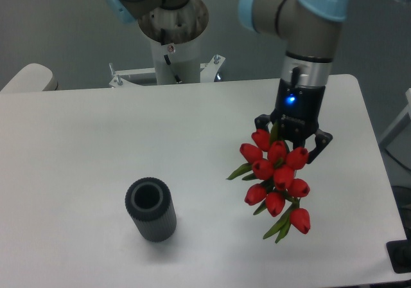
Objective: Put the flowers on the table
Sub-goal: 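Carry the red tulip bunch in the gripper toward the table center, then lower the held tulips onto the table beside the grey vase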
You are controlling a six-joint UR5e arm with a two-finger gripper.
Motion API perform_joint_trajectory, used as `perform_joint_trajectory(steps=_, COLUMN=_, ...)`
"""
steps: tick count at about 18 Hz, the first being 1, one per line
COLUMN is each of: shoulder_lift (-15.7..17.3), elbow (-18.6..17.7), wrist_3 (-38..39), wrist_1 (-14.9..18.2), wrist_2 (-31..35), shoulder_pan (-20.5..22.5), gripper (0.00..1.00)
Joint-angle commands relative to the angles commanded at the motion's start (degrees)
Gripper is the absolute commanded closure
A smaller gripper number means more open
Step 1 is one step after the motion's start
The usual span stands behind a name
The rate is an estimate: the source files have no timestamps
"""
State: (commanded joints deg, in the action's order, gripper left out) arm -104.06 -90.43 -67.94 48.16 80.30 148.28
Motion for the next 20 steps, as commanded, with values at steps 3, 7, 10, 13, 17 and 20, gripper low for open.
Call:
perform_joint_trajectory(steps=3, shoulder_lift=-0.7, elbow=-0.18, wrist_3=-0.18, wrist_1=-0.18, wrist_2=6.87, shoulder_pan=-2.55, gripper=0.6)
perform_joint_trajectory(steps=7, shoulder_lift=-1.85, elbow=-3.51, wrist_3=0.0, wrist_1=-0.35, wrist_2=15.39, shoulder_pan=-4.31, gripper=0.6)
perform_joint_trajectory(steps=10, shoulder_lift=-1.93, elbow=-7.37, wrist_3=0.17, wrist_1=-0.79, wrist_2=18.31, shoulder_pan=-5.37, gripper=0.6)
perform_joint_trajectory(steps=13, shoulder_lift=-1.85, elbow=-10.98, wrist_3=0.44, wrist_1=-1.05, wrist_2=20.94, shoulder_pan=-5.37, gripper=0.6)
perform_joint_trajectory(steps=17, shoulder_lift=-2.37, elbow=-13.71, wrist_3=0.62, wrist_1=-1.05, wrist_2=24.02, shoulder_pan=-6.59, gripper=0.6)
perform_joint_trajectory(steps=20, shoulder_lift=-3.95, elbow=-14.41, wrist_3=1.05, wrist_1=-1.05, wrist_2=24.29, shoulder_pan=-7.83, gripper=0.6)
